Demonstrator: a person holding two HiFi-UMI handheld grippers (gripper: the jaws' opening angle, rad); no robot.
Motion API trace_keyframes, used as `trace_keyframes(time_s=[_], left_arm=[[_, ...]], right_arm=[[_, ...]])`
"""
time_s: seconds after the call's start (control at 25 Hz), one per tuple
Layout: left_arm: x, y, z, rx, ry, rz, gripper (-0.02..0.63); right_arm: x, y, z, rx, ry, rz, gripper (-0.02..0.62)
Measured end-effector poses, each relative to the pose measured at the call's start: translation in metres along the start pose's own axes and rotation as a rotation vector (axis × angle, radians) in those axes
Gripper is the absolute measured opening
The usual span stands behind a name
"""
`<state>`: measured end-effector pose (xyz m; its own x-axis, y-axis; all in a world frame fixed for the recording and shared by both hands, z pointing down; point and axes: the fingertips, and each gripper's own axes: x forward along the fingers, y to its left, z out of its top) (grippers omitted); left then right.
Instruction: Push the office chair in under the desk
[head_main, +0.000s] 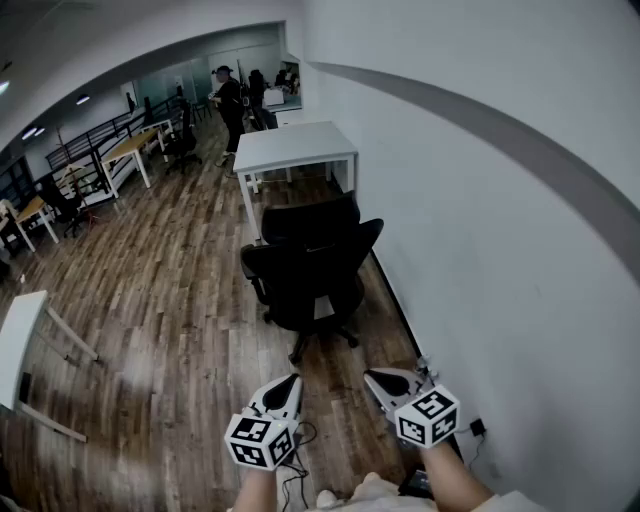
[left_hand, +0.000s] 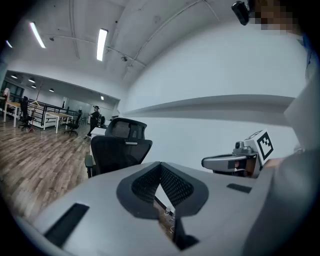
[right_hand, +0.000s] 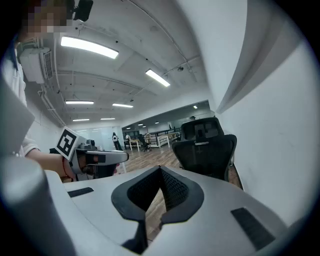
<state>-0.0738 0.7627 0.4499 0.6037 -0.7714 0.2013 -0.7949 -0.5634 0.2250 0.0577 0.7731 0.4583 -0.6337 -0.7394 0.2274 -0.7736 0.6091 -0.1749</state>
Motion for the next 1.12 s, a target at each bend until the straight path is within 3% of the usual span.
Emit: trace_keyframes(time_s=[0.48,1.12], left_arm=[[0.032,-0.001,0.001,-0.005,0.023,-0.007,0.002],[0.085,-0.017,0.006,-0.032,0.020,0.040,0.002]], right_arm=[[0.006,-0.034,0.006,0.021,-0.001,-0.002,0.032],[-0.006,-0.096,0.020,0.019,-0.014,0.040,0.035]])
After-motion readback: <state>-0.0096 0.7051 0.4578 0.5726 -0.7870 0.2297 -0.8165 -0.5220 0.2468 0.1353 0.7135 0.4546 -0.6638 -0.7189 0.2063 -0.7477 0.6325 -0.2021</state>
